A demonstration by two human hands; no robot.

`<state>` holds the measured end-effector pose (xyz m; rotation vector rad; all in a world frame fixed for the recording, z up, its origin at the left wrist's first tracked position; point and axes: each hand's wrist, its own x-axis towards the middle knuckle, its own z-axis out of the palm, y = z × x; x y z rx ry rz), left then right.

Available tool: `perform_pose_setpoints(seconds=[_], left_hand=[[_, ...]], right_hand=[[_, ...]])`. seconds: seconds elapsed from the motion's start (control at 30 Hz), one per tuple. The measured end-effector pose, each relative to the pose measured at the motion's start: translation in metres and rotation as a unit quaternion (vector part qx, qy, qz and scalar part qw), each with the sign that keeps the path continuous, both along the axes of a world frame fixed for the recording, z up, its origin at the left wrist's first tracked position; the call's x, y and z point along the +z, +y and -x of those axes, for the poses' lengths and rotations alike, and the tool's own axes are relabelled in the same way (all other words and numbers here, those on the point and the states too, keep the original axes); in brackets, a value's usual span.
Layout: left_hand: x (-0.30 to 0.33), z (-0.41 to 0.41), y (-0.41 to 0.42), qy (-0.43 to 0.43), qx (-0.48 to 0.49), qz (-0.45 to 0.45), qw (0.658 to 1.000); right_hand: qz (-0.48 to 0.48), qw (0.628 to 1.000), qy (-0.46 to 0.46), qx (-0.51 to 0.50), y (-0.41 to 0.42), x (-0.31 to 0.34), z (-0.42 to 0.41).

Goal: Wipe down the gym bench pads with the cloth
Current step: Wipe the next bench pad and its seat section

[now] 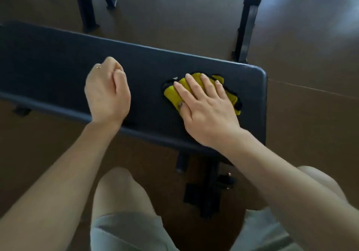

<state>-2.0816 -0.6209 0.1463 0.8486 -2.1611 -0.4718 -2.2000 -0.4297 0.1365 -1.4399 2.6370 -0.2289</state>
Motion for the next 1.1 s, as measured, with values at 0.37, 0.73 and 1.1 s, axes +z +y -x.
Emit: perform_pose_setpoints(seconds=[0.37, 0.73, 1.1], left_hand=[[-0.014, -0.007, -0.021, -0.102, -0.107, -0.017, 0.989], [-0.014, -0.006, -0.027, -0.108, -0.128, -0.046, 0.985], [-0.013, -0.005, -0.025, -0.138, -0.123, -0.037, 0.982]], right_hand=[[-0.027, 0.999, 0.017, -0.029, -0.001, 0.003, -0.107], [-0.008, 0.985, -0.001, -0.174, -0.062, 0.005, -0.05], [-0.011, 0.984, -0.022, -0.174, -0.1, 0.009, 0.012]])
